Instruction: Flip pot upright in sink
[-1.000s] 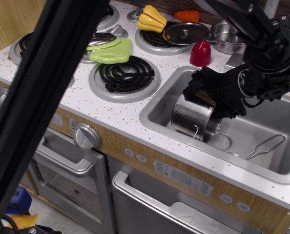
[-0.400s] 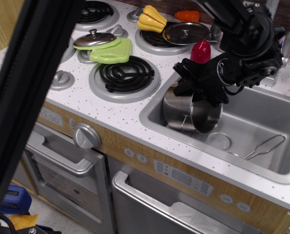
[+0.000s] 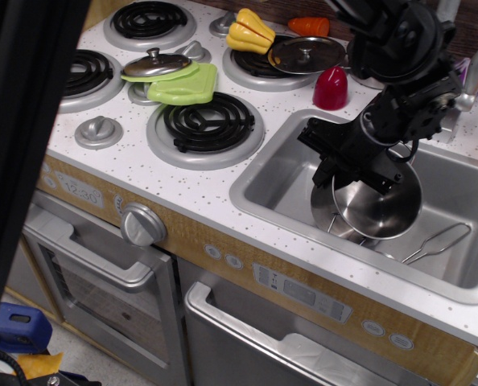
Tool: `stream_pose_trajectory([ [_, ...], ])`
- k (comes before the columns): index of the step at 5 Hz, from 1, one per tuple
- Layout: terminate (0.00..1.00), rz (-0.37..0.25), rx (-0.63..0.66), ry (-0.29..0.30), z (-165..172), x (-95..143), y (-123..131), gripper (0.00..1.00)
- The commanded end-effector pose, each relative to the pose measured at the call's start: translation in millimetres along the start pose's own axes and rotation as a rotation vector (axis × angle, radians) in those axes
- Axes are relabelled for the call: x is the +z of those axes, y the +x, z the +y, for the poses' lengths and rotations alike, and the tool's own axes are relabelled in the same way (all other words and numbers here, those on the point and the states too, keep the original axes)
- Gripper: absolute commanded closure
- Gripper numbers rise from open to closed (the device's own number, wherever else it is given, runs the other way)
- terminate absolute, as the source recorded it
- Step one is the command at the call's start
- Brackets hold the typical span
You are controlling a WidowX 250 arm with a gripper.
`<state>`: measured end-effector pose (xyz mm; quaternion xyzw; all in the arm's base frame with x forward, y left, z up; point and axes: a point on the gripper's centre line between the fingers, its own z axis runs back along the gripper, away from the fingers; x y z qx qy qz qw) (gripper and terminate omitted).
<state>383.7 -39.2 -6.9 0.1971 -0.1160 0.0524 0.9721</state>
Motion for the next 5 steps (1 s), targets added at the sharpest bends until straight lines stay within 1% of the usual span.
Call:
stream_pose_trajectory([
  [1,0.00,-0.135,0.001,-0.041,16.7,15.1,17.9,0.00],
  [4,0.00,-0.135,0.001,-0.041,16.7,15.1,17.9,0.00],
  [5,1.00,-0.135,0.001,-0.041,16.7,15.1,17.9,0.00],
])
